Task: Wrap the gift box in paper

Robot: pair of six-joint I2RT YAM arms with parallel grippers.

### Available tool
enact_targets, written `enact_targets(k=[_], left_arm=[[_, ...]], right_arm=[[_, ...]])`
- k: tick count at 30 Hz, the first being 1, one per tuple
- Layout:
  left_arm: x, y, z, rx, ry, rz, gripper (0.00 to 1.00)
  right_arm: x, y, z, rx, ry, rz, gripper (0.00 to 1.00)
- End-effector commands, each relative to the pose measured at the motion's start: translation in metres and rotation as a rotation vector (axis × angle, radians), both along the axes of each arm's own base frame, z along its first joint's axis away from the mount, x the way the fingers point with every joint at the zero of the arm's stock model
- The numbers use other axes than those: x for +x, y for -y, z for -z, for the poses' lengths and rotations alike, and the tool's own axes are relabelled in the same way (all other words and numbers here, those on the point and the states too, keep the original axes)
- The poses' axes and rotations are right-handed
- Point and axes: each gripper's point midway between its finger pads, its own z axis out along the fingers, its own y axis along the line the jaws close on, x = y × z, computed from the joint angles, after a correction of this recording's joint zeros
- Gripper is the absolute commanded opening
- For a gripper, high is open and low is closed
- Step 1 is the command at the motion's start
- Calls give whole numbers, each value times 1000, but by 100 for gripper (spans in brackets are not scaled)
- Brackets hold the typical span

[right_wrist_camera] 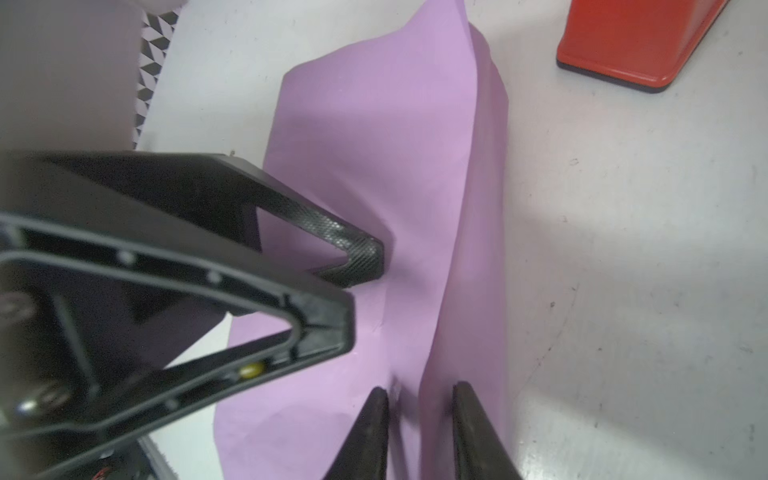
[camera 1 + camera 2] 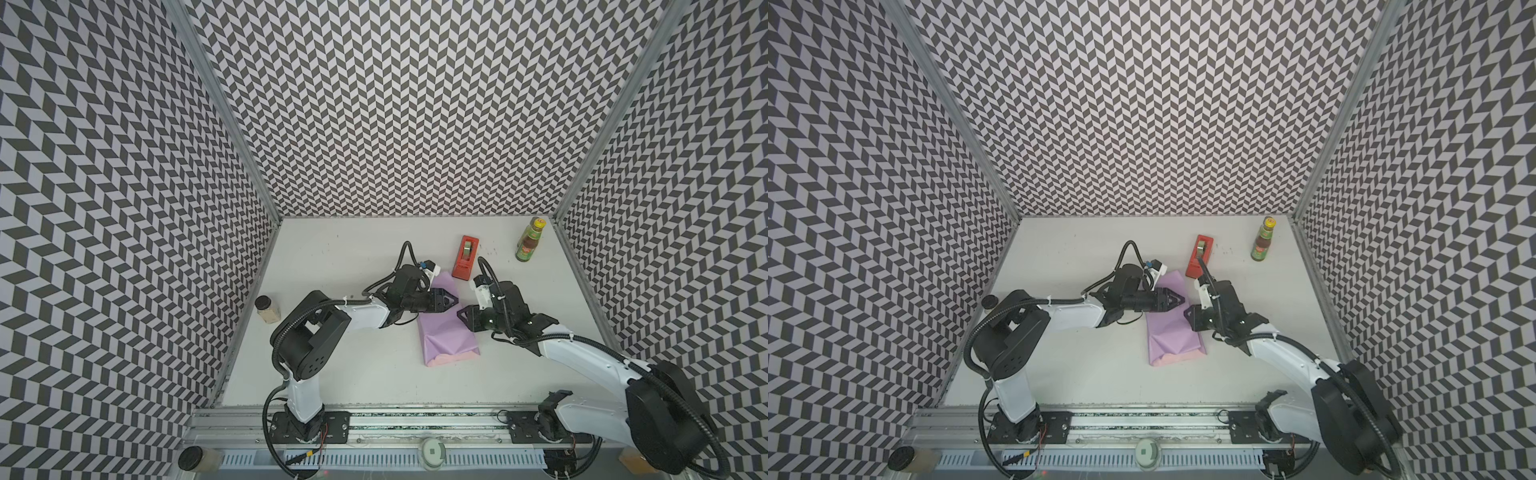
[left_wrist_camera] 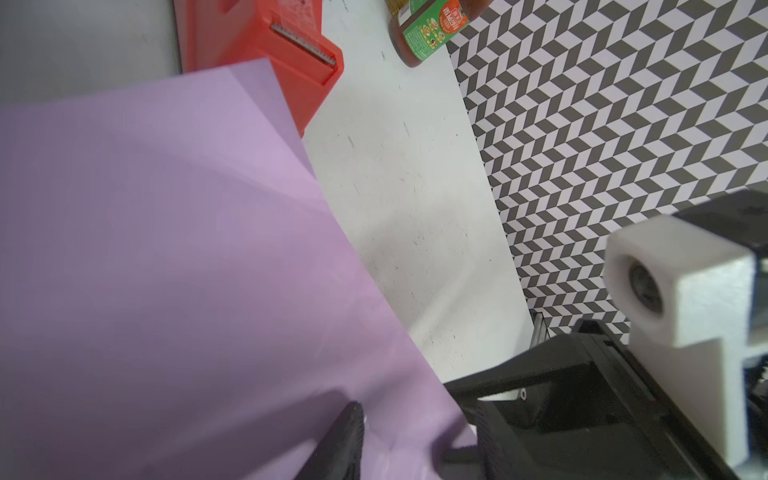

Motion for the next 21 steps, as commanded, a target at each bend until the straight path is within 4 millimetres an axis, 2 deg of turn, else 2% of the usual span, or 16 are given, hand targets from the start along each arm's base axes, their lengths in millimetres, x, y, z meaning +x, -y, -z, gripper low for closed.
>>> enact_targets(k=[1, 6, 10, 12, 17, 21], left_arm=[[-5, -15, 52, 135, -112, -41, 50], [-3, -14, 47, 128, -108, -39, 51], [-3, -14, 47, 128, -108, -39, 51], [-3, -15, 51, 133, -113, -40, 51], [-5, -17, 60, 147, -125, -44, 50], [-4, -19, 61, 151, -127, -46, 50]], right_arm=[[11, 4, 0, -32, 21, 43, 23], [8, 6, 15, -50, -21, 45, 16], [7, 9, 15, -63, -21, 59, 14], [11, 13, 7, -71, -1, 73, 18], [26, 22, -21, -72, 59, 119, 37], [29, 18, -25, -17, 45, 86, 52]])
